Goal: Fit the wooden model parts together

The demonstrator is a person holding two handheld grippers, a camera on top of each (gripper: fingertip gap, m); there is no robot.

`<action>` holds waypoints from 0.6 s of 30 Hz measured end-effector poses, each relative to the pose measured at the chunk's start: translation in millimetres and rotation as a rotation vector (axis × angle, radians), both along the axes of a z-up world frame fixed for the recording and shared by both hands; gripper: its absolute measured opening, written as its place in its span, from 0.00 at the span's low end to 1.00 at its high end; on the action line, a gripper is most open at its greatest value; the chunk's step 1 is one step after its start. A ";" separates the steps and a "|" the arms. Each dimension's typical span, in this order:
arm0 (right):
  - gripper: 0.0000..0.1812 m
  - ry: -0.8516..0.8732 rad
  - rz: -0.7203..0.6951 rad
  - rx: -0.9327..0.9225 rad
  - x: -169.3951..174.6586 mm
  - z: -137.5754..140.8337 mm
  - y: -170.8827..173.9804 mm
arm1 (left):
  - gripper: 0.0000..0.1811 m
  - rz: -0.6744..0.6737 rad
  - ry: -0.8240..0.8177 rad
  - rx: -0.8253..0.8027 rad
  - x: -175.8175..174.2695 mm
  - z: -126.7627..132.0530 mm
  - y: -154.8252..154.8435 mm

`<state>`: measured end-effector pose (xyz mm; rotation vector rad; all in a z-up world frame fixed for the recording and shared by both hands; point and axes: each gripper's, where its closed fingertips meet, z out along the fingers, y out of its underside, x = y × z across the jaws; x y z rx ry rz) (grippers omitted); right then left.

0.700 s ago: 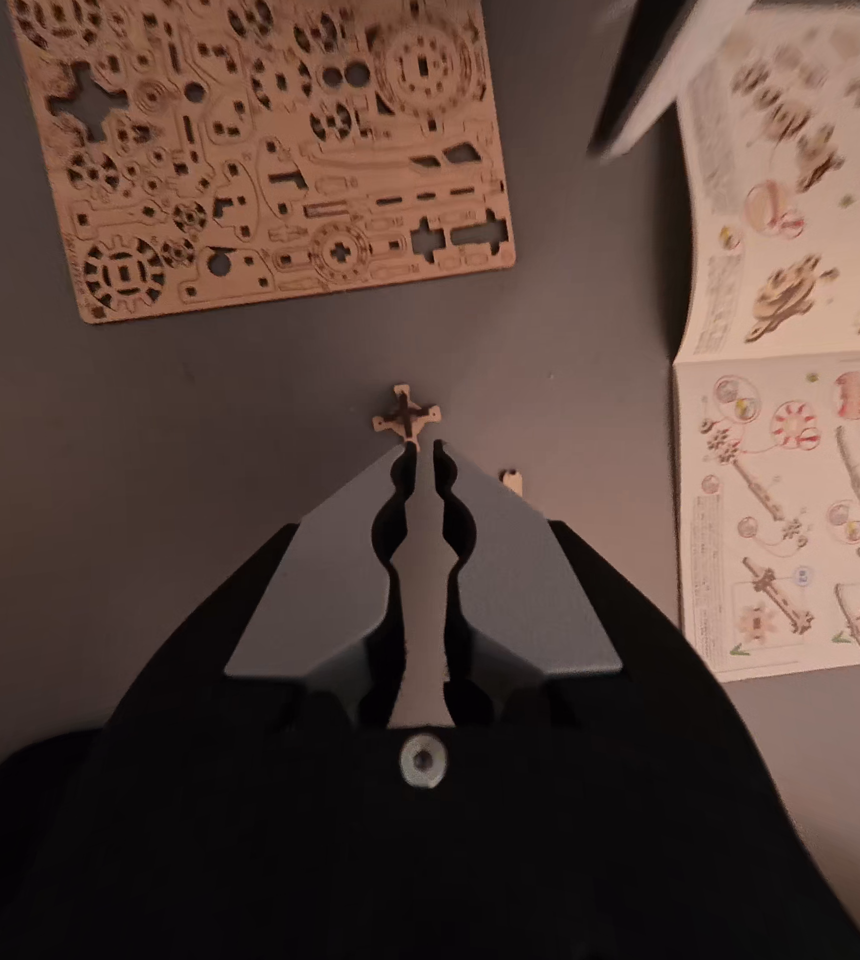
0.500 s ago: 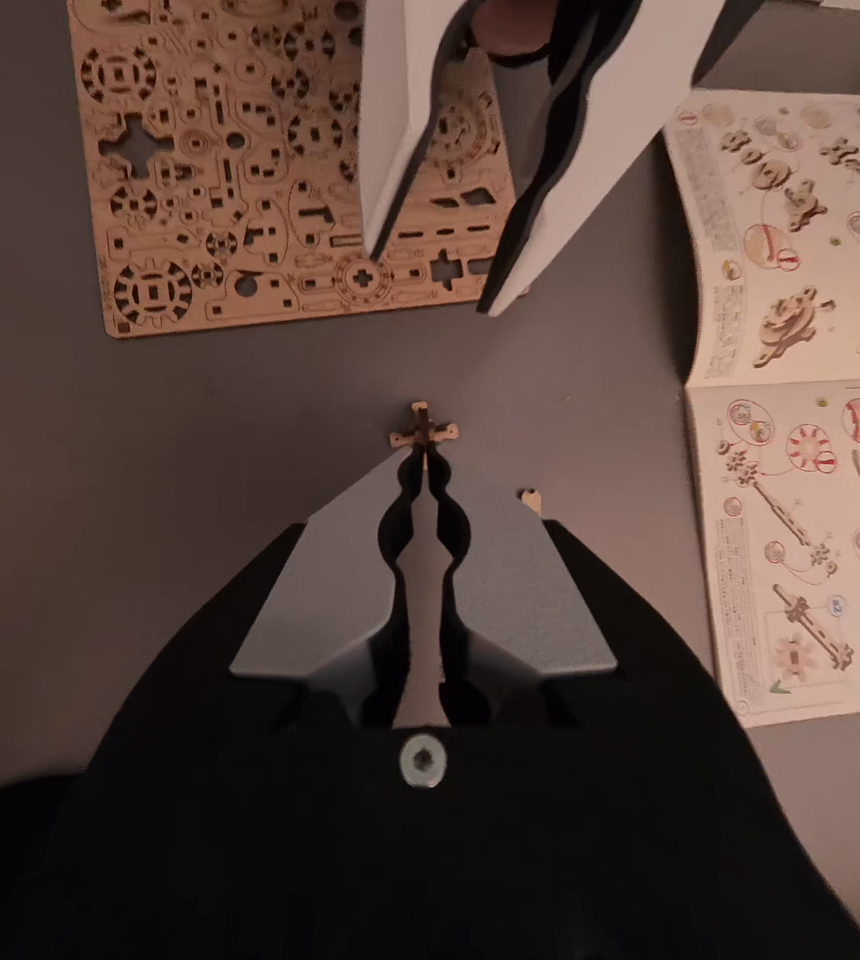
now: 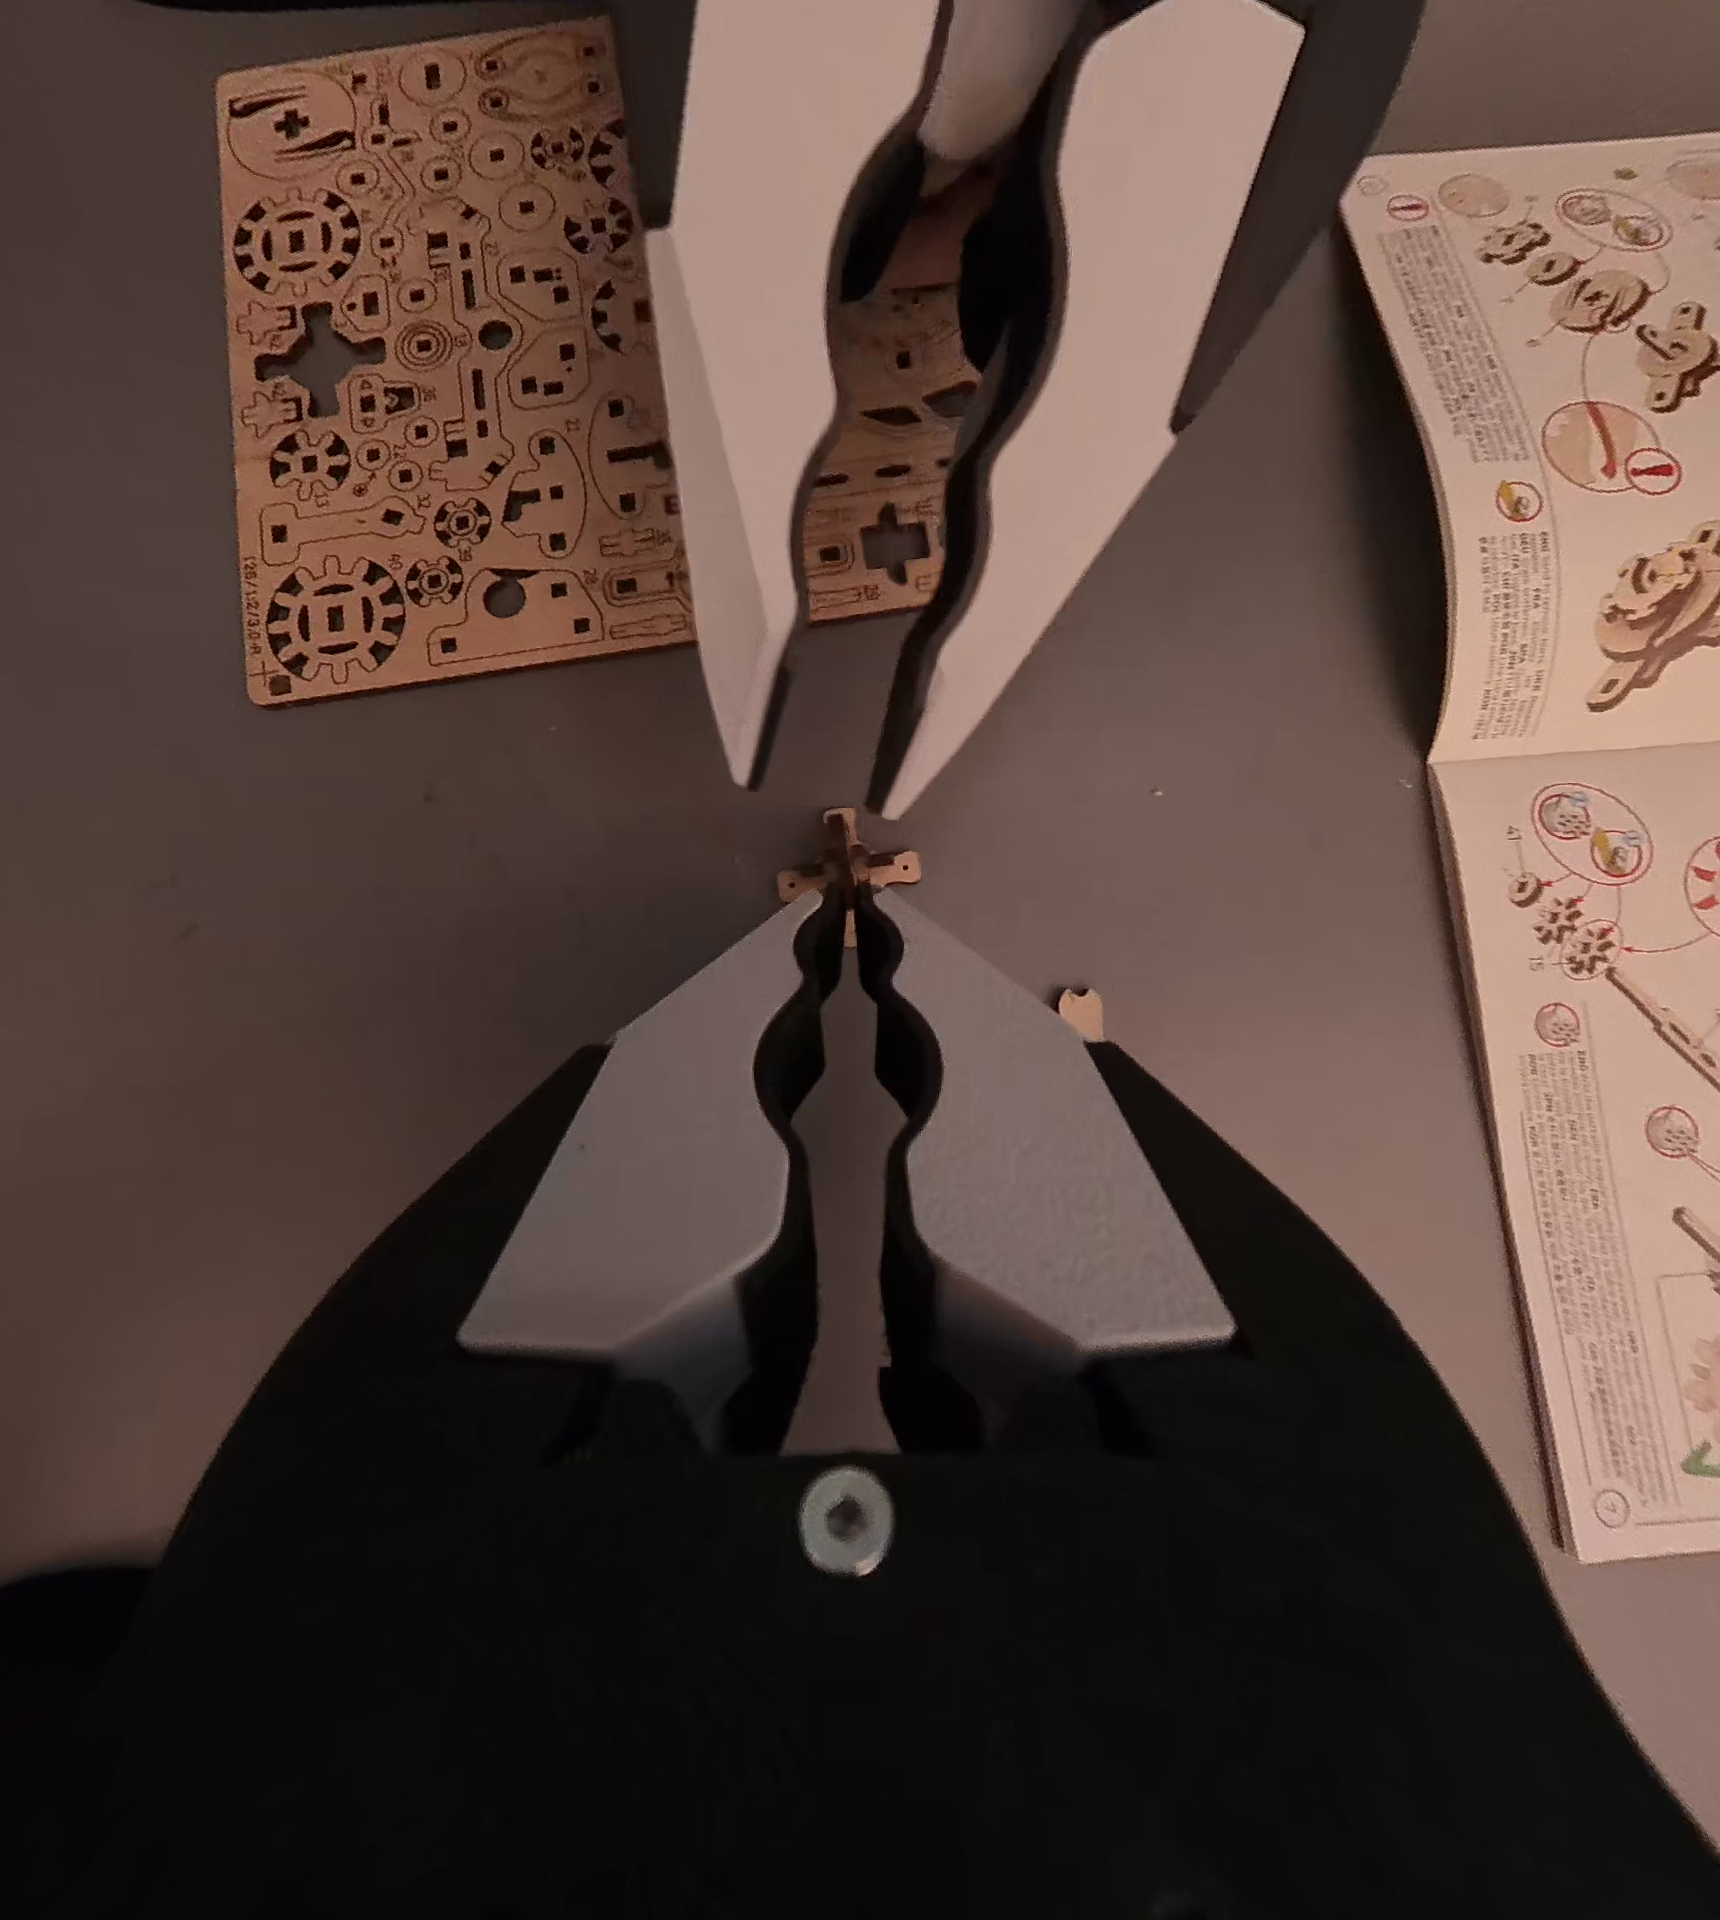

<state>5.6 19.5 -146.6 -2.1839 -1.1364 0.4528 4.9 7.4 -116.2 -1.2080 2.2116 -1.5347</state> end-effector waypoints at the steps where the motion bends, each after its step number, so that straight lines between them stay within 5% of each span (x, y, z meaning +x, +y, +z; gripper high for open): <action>1: 0.01 0.000 0.003 -0.002 -0.5 -0.5 -0.4 | 0.09 0.001 0.006 0.005 0.5 -2.0 -0.6; 18: 0.00 0.010 -0.006 0.036 -0.5 6.7 2.2 | 0.02 0.014 0.040 0.101 3.6 -18.1 -0.3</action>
